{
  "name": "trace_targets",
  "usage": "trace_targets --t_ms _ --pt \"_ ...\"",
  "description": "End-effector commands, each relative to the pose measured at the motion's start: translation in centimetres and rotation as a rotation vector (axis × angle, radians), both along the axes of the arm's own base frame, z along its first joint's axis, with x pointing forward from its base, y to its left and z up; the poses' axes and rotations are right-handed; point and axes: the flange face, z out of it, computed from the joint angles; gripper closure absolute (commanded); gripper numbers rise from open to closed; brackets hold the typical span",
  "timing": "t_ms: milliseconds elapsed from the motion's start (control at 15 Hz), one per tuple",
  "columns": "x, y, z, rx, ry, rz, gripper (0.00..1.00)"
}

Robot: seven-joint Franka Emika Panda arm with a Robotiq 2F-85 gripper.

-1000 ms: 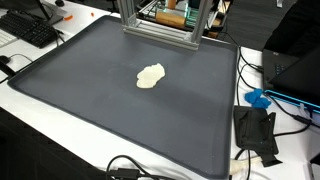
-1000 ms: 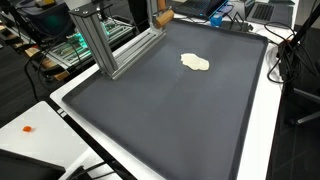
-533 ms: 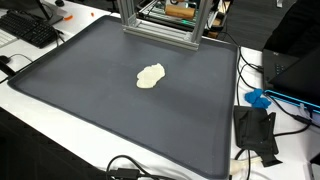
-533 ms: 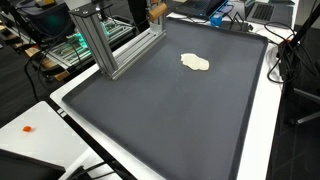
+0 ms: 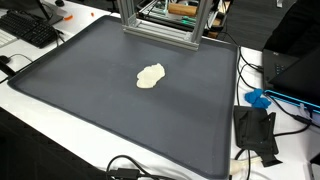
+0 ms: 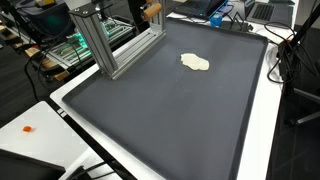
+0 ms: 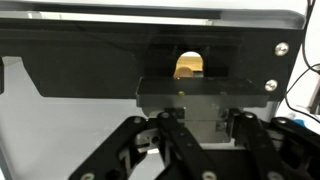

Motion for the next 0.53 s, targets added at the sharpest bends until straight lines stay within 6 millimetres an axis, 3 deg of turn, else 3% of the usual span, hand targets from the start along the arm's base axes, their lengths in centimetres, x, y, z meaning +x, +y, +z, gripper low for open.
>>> trace_targets --t_ms 0,467 --pt "-1.69 0.02 -0.18 0.009 0.008 0.003 0.78" --pt "-2.46 0.03 -1.06 0.001 0.014 -0.011 0.78"
